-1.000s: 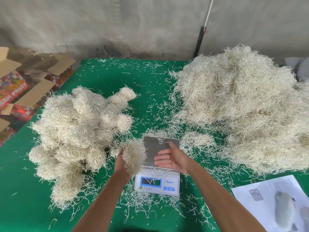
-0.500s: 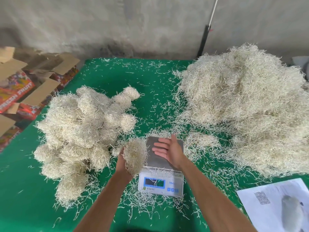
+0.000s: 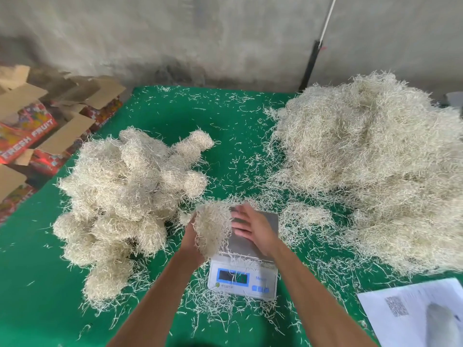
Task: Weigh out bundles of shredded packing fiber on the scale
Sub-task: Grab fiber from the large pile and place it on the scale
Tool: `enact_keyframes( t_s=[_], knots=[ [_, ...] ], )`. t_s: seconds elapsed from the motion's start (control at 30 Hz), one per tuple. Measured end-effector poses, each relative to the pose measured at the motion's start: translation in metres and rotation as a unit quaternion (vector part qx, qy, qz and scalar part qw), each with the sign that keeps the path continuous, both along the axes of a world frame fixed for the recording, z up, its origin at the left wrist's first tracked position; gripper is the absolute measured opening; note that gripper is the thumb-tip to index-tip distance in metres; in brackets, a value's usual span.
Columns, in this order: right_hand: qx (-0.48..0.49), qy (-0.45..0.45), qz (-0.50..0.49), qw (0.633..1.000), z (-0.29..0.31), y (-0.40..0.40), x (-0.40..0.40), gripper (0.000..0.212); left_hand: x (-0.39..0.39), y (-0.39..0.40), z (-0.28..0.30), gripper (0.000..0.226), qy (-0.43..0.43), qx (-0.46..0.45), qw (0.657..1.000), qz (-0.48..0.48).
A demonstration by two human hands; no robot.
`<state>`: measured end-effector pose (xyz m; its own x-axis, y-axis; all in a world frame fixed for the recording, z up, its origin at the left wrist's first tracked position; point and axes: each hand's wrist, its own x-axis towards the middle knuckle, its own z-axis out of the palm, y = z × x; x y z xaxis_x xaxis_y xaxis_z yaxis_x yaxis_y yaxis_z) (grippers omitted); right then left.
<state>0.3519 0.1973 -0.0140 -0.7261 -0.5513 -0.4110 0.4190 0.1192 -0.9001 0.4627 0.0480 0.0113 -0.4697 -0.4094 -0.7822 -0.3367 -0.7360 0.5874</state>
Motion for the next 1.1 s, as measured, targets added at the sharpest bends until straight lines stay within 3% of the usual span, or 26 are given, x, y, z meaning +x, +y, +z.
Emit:
enact_keyframes(
  t_s=[0.07,0.17,0.23,0.33,0.5,0.67,0.73,0.8,0.87,0.9,1.0,1.03,1.1],
  knots=[
    [-0.021,-0.057,0.021,0.998,0.004,-0.005,0.007,0.044,-0.013,0.005,0.011,0.047,0.021,-0.018,0.997,-0.072],
    [-0.111,-0.159,0.096,0.976,0.01,-0.004,0.01,0.059,-0.037,0.009,0.033,0.042,0.124,-0.007,0.982,-0.142],
    [-0.106,-0.165,0.13,0.972,0.013,-0.001,0.01,0.068,-0.052,0.007,0.041,0.062,0.141,-0.053,0.98,-0.133],
    [-0.018,-0.143,0.128,0.981,0.008,0.007,0.01,0.081,-0.069,0.006,0.058,0.101,0.135,-0.101,0.982,-0.085],
    [0.027,-0.141,0.138,0.98,-0.008,0.021,0.011,0.081,-0.085,-0.001,0.058,0.104,0.116,-0.217,0.968,-0.049],
    [-0.111,-0.212,-0.018,0.971,0.009,0.005,0.004,0.075,-0.073,0.021,0.043,0.107,0.082,-0.275,0.949,-0.13],
    [-0.199,-0.23,-0.019,0.953,0.025,-0.001,0.0,0.083,-0.062,0.035,0.031,0.084,0.079,-0.312,0.928,-0.186],
    [-0.192,-0.168,-0.016,0.967,0.04,-0.003,-0.001,0.086,-0.054,0.043,0.016,0.047,0.013,-0.413,0.862,-0.293],
    [-0.063,-0.075,-0.038,0.994,0.044,-0.004,-0.004,0.089,-0.05,0.042,0.009,0.052,-0.068,-0.467,0.796,-0.378],
    [0.032,-0.031,-0.075,0.996,0.041,-0.004,-0.005,0.093,-0.049,0.039,0.008,0.054,-0.061,-0.449,0.799,-0.395],
    [0.175,0.159,-0.132,0.963,0.028,0.001,-0.015,0.079,-0.042,0.027,0.003,0.039,0.092,-0.233,0.908,-0.336],
    [0.207,0.237,-0.13,0.94,0.027,0.004,-0.018,0.073,-0.038,0.023,0.0,0.041,0.122,-0.203,0.924,-0.3],
    [0.253,0.356,-0.105,0.893,0.025,0.014,-0.021,0.067,-0.031,0.019,-0.01,0.028,0.102,-0.271,0.922,-0.257]
  ],
)
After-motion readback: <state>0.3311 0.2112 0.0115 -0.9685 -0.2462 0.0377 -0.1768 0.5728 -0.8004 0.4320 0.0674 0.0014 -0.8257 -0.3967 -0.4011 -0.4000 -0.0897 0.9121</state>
